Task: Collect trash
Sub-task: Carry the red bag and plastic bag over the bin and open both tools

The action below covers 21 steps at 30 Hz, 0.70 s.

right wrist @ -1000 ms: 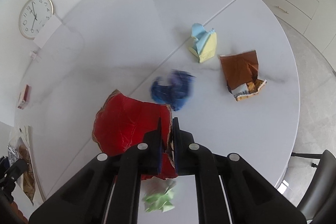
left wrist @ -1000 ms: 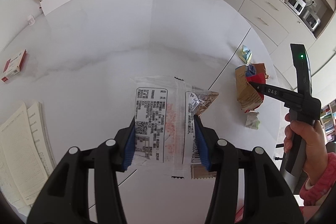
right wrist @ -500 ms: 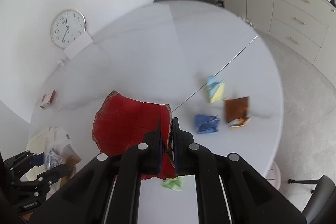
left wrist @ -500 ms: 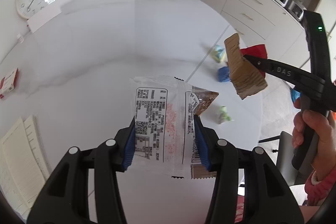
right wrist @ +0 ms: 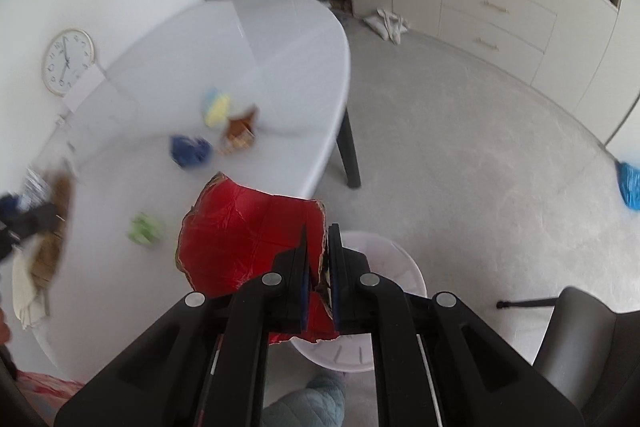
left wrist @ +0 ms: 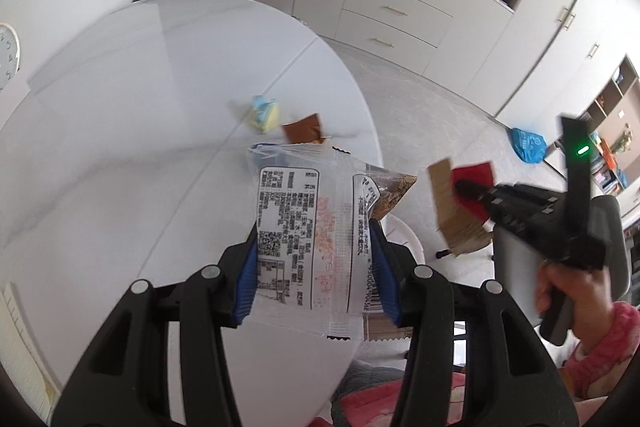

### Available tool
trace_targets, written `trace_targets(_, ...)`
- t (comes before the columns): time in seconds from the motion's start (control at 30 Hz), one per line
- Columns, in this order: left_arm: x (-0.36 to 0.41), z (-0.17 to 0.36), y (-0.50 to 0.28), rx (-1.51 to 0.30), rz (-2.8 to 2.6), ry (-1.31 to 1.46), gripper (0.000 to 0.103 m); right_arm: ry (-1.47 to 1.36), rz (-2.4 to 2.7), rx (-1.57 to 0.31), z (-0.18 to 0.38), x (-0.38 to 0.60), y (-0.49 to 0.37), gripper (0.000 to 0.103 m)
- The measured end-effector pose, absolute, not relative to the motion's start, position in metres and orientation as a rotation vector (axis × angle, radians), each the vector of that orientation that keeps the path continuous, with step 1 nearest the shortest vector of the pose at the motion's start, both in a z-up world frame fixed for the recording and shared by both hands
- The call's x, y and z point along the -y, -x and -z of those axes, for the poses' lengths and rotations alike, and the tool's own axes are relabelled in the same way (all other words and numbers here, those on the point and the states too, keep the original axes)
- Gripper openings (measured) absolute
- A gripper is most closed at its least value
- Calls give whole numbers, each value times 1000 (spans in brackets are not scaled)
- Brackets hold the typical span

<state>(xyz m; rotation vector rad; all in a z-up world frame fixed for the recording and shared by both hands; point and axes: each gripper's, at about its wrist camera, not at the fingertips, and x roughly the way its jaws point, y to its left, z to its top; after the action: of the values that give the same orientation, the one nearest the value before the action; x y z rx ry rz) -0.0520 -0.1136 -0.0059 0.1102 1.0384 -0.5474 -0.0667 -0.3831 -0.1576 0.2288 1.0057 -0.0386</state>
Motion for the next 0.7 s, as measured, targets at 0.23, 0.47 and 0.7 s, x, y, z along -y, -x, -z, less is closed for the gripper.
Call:
trace_targets(0.23,144,6,64,-1051,514,-168,48,-300,4,-1201,278,408,50,9)
trace_targets(0.47,153,7,73,-1060,462,-204,48,-328,-27,-1326,355,407,36,58)
trace_targets(0.7,177,11,75,-1065,508,-269,48,-373,65,-1292,341,432,52,81)
